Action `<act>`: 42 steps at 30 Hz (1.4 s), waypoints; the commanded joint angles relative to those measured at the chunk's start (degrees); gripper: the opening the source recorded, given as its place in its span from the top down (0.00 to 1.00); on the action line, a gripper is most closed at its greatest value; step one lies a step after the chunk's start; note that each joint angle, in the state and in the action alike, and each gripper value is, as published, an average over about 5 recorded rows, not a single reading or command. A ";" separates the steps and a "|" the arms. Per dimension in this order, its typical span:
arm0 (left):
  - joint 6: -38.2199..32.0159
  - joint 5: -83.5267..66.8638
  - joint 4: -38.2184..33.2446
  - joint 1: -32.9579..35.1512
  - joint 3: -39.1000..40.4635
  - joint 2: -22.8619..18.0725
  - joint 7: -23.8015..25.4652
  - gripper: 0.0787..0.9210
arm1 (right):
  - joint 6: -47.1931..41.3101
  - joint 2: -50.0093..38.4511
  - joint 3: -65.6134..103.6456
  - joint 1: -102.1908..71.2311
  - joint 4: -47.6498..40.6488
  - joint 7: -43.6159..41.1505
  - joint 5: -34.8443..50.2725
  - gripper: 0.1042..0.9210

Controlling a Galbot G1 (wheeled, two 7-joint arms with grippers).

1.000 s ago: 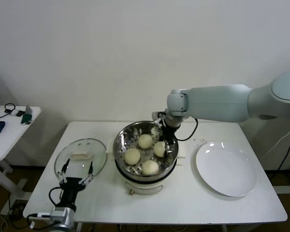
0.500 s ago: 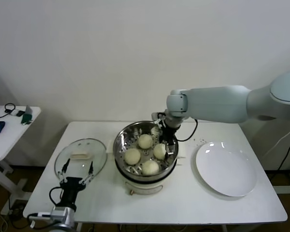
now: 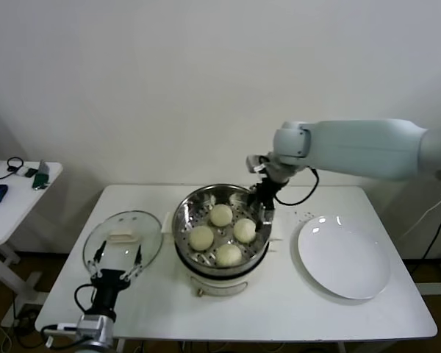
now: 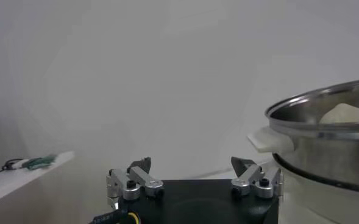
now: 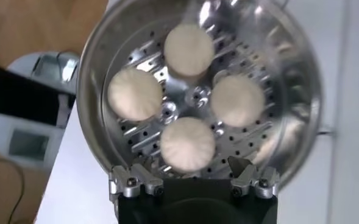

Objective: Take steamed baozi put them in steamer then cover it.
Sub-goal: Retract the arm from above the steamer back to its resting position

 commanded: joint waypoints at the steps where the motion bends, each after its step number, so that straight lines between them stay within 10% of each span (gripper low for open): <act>1: -0.11 0.40 0.20 0.03 -0.10 0.00 -0.15 0.12 | 7.81 -15.90 6.10 1.78 6.05 8.00 4.46 0.12; 19: 0.02 15.35 -0.17 0.29 -1.18 -1.03 -1.23 0.12 | 26.85 -44.13 64.27 -59.26 18.98 46.86 -9.98 0.12; 30: 6.33 42.38 -2.86 2.76 -1.53 -1.32 -5.30 0.12 | 25.38 -29.96 113.46 -101.72 18.07 47.19 -15.57 0.12; 42: 17.08 67.33 0.51 -0.80 0.38 4.52 1.19 0.12 | 24.41 -15.89 131.53 -118.18 18.17 45.33 -17.33 0.12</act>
